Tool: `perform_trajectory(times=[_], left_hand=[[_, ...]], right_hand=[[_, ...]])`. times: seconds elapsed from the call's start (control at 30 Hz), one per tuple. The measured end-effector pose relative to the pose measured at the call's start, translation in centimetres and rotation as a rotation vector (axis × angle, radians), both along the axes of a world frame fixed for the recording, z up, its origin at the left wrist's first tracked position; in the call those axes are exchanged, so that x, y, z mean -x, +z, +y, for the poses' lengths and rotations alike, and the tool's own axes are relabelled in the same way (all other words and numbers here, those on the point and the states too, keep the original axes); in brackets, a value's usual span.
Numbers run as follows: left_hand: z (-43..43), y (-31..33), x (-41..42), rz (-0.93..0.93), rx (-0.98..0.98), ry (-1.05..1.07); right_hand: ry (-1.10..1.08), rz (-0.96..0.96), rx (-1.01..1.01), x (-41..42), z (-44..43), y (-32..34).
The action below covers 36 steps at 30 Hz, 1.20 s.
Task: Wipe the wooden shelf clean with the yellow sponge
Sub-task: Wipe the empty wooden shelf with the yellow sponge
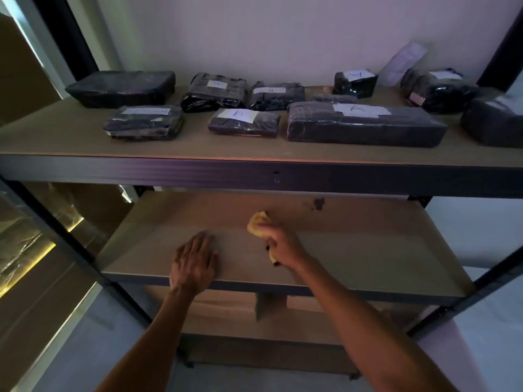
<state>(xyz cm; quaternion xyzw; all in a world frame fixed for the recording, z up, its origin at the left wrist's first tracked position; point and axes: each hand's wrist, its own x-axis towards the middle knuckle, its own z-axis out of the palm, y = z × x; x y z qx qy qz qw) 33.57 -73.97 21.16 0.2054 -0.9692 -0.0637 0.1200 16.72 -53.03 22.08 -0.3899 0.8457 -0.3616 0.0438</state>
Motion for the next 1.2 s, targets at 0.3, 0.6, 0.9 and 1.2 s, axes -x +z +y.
perform_trajectory(times=[0.3,0.6,0.9,1.2], left_hand=[[1.8,1.9,-1.1,0.132,-0.401,0.031],[12.3,5.4,-4.3,0.699,-1.594,0.052],[6.9,6.0,-9.0,1.112,-1.523,0.613],[-1.0,1.9,-11.5,1.132,-1.051,1.008]], right_hand=[[0.150,-0.300,0.024,-11.8,5.3,3.4],[-0.199,-0.515,0.484,-15.6,-1.2,7.9],[-0.232,-0.056,0.221,-14.6,-1.0,5.4],[-0.316,0.357,-0.354,-7.9,3.8,1.6]])
